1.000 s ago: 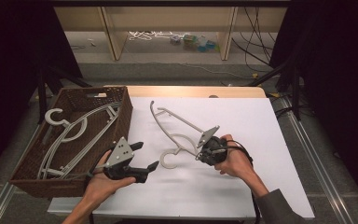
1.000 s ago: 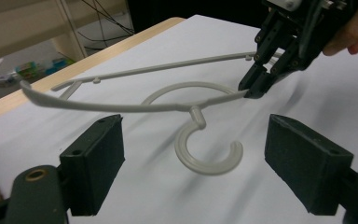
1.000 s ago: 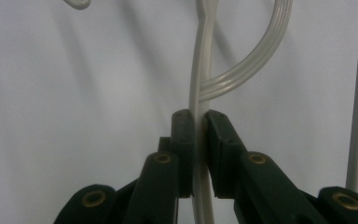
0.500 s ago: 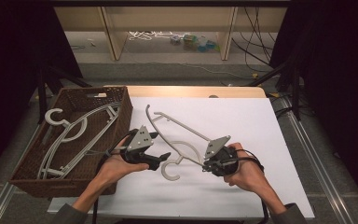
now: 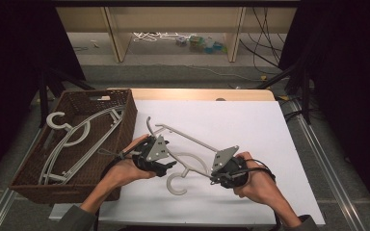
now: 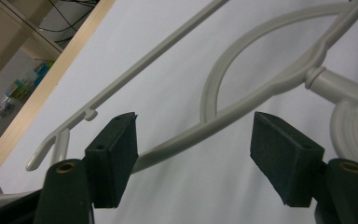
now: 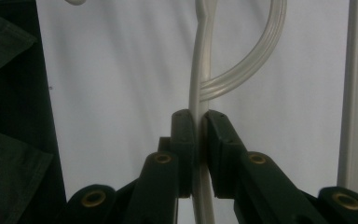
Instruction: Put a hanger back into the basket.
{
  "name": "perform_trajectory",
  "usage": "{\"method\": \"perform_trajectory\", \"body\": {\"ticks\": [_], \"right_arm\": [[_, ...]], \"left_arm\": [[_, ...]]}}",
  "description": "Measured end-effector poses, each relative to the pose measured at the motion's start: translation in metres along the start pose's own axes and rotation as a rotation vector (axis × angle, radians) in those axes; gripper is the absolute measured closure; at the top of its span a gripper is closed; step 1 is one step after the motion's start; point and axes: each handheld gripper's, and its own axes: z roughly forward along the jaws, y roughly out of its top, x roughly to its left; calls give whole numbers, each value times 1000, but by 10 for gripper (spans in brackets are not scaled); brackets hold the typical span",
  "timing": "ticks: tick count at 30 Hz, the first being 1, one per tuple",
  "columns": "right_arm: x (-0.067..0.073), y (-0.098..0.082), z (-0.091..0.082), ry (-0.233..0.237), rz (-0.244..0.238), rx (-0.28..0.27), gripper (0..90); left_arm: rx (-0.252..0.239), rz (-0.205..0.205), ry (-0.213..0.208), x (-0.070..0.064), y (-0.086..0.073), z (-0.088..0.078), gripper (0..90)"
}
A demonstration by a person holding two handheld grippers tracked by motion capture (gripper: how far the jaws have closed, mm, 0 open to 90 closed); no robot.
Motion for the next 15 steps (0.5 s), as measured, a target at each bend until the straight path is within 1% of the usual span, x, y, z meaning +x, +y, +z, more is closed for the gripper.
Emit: {"method": "perform_trajectory", "body": {"ticks": [1,3,4,5,6,8,9,11,12,13,14,15], "right_arm": [[1,0,0,6,-2,4,824],[1,1,-1,7,-6,1,825],[1,1,-1,9,-11,5,824],[2,1,-1,11,-12,3,824],[2,1,-1,12,-12,4,824],[3,1,-2,12,-17,5,824],[4,1,-2,19,-14,8,825],[4,2,-2,22,-27,9,825],[4,2,-3,24,-29,10,824],[5,2,-2,27,-20,7,824],[5,3,-2,29,-23,7,824],[5,3,-2,30,-38,-1,825]], "left_arm": [[13,14,-7,0,0,0,321],[20,20,-8,0,0,0,325],[26,34,-9,0,0,1,334],[20,32,0,-1,0,2,342],[37,53,-6,-1,0,2,338],[47,89,-9,-3,0,5,362],[58,102,-22,-6,0,7,374],[68,134,-17,-7,0,8,389],[69,135,-16,-8,0,9,395],[69,136,-17,-8,1,9,399],[65,144,-16,-8,1,9,415],[62,145,-25,-9,1,9,433]]}}
